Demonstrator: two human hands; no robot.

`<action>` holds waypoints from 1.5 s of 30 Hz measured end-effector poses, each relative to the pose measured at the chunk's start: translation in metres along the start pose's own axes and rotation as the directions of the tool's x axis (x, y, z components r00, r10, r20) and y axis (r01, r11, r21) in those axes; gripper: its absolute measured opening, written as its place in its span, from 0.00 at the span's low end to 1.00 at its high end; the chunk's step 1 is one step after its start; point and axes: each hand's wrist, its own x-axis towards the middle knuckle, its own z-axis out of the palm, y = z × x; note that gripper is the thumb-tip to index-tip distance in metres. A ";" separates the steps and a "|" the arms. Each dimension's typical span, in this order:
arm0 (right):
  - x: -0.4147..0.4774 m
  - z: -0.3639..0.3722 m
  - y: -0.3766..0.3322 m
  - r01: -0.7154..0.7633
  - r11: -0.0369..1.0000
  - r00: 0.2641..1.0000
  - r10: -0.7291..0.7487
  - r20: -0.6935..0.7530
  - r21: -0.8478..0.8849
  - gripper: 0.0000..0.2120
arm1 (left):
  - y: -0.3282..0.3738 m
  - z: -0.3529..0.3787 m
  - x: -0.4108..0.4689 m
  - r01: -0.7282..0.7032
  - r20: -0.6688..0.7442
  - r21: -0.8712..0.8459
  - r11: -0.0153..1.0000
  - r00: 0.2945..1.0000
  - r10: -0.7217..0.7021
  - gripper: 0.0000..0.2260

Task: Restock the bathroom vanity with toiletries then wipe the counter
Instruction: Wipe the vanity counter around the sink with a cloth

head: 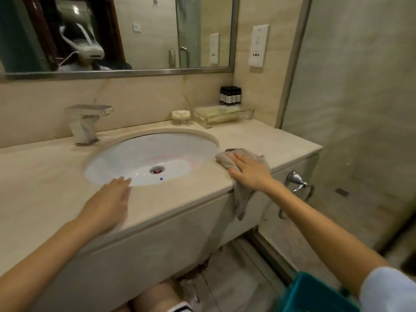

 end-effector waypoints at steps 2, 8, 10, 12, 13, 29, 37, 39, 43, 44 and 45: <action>0.008 -0.011 0.045 -0.080 0.997 0.997 0.080 0.003 -0.011 0.28 | 0.050 0.010 0.015 -0.135 0.035 -0.046 0.990 0.990 0.137 0.21; 0.036 -0.030 0.152 -0.283 0.958 0.958 0.280 -0.056 -0.053 0.28 | 0.169 0.054 0.078 -0.353 0.166 -0.080 0.932 0.917 0.362 0.25; 0.050 -0.037 0.182 -0.329 0.942 0.944 0.326 -0.056 -0.061 0.28 | 0.178 0.061 0.103 -0.306 0.215 -0.096 0.947 0.923 0.320 0.26; 0.065 -0.045 0.207 -0.371 0.927 0.929 0.368 -0.047 -0.061 0.28 | 0.178 0.068 0.122 -0.209 0.249 -0.141 0.968 0.938 0.239 0.27; 0.073 -0.048 0.216 -0.390 0.918 0.921 0.388 -0.040 -0.069 0.28 | 0.177 0.071 0.128 -0.157 0.257 -0.163 0.974 0.946 0.195 0.27; 0.090 0.000 0.018 0.216 0.976 0.970 -0.218 0.106 0.024 0.25 | 0.190 0.079 0.142 -0.128 0.168 -0.121 0.984 0.975 0.148 0.18; 0.061 -0.024 0.097 0.125 0.989 0.991 -0.120 0.060 -0.078 0.27 | 0.186 0.079 0.137 -0.204 0.179 -0.139 0.969 0.957 0.228 0.25; 0.085 -0.030 0.137 -0.024 0.993 0.999 0.028 0.037 -0.119 0.30 | 0.186 0.080 0.140 -0.266 0.181 -0.135 0.954 0.940 0.288 0.24; 0.150 -0.034 0.186 -0.202 0.973 0.978 0.206 0.025 -0.113 0.28 | 0.187 0.082 0.142 -0.287 0.183 -0.155 0.945 0.932 0.313 0.23; 0.166 -0.035 0.185 -0.240 0.965 0.969 0.245 0.030 -0.109 0.28 | 0.187 0.082 0.143 -0.282 0.184 -0.159 0.946 0.933 0.309 0.23; 0.183 -0.033 0.181 -0.270 0.957 0.961 0.275 0.037 -0.106 0.28 | 0.187 0.082 0.143 -0.275 0.188 -0.165 0.947 0.934 0.304 0.23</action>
